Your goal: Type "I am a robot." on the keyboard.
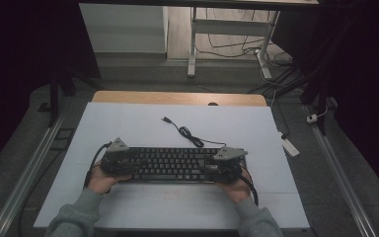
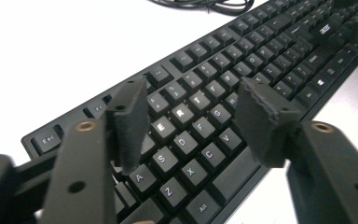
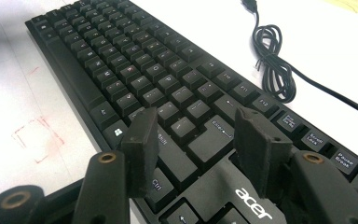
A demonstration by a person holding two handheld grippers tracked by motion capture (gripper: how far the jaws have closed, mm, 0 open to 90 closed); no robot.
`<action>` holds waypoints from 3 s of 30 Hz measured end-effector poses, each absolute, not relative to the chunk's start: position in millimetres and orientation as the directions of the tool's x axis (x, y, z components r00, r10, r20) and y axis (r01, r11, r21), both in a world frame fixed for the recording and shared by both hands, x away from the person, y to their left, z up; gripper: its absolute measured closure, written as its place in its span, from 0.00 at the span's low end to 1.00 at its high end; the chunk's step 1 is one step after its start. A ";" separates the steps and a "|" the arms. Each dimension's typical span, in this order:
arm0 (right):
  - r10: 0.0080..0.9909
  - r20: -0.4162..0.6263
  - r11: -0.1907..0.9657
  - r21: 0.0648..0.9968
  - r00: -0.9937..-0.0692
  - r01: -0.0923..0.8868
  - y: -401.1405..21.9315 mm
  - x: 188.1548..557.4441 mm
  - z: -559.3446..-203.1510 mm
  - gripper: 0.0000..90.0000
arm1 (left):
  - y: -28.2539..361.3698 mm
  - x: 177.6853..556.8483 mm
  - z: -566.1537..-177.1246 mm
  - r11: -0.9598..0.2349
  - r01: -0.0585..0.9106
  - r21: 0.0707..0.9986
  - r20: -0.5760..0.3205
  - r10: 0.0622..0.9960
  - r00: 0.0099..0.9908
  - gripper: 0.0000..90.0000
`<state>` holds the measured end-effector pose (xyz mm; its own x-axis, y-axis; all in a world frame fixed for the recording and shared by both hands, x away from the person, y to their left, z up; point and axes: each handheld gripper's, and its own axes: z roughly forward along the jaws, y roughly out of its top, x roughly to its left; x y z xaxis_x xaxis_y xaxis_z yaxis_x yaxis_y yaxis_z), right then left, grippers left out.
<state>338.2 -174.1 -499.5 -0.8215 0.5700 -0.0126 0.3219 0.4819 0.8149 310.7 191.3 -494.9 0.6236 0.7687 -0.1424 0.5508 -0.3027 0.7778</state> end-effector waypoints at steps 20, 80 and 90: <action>0.573 -0.015 0.483 0.814 -0.819 0.323 -174.1 338.4 -499.6 0.56 | 163.7 311.3 -498.0 -0.350 0.550 0.758 -0.166 0.712 0.682 0.99; 0.585 -0.023 0.488 0.808 -0.810 0.330 -177.7 340.8 -500.6 0.56 | 193.8 306.8 -489.2 -0.306 0.556 0.773 -0.165 0.749 0.641 0.39; 0.590 -0.022 0.487 0.808 -0.807 0.333 -178.4 341.2 -500.7 0.55 | 198.0 308.4 -490.4 -0.318 0.579 0.751 -0.173 0.751 0.637 0.30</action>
